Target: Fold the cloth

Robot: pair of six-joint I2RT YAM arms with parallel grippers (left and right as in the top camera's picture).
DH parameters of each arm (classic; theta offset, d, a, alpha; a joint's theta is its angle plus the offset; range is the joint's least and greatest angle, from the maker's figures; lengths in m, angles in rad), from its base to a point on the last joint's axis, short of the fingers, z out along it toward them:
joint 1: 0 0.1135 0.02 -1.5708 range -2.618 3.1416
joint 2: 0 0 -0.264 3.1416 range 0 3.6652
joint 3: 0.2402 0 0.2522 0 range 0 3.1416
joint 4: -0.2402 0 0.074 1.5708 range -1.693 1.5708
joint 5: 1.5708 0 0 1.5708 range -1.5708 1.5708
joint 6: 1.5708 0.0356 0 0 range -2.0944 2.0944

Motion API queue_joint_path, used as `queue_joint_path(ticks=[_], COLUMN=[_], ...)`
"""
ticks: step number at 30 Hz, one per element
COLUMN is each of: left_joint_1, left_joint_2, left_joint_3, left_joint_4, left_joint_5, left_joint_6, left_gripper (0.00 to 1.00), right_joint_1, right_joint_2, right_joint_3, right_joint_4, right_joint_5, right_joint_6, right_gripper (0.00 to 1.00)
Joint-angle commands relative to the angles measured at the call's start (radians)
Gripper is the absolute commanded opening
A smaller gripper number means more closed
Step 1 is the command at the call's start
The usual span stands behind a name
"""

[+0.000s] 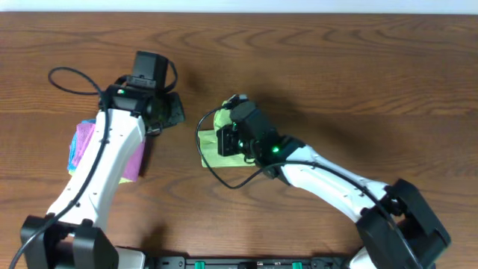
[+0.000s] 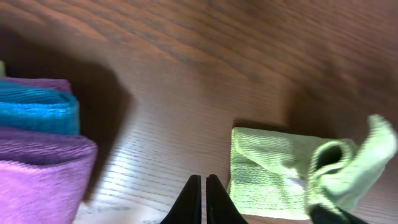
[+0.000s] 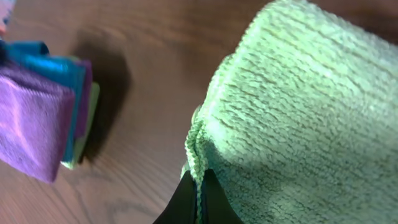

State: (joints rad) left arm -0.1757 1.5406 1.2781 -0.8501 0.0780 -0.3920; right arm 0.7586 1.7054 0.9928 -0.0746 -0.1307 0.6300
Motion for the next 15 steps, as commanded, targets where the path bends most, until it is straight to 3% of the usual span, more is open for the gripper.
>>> queue_joint_path(ticks=[1, 15], left_joint_1=[0.023, 0.034], left_joint_2=[-0.039, -0.066], left_joint_3=[0.026, 0.026], left_joint_4=[-0.007, -0.015], left_joint_5=[-0.007, 0.000], left_joint_6=[0.011, 0.011], left_gripper=[0.06, 0.06], right_joint_1=[0.029, 0.097], right_joint_2=[0.024, 0.075], right_joint_3=[0.016, 0.016], right_joint_4=[-0.001, 0.012], right_joint_5=[-0.002, -0.008], right_joint_6=[-0.021, -0.018], right_gripper=[0.01, 0.01])
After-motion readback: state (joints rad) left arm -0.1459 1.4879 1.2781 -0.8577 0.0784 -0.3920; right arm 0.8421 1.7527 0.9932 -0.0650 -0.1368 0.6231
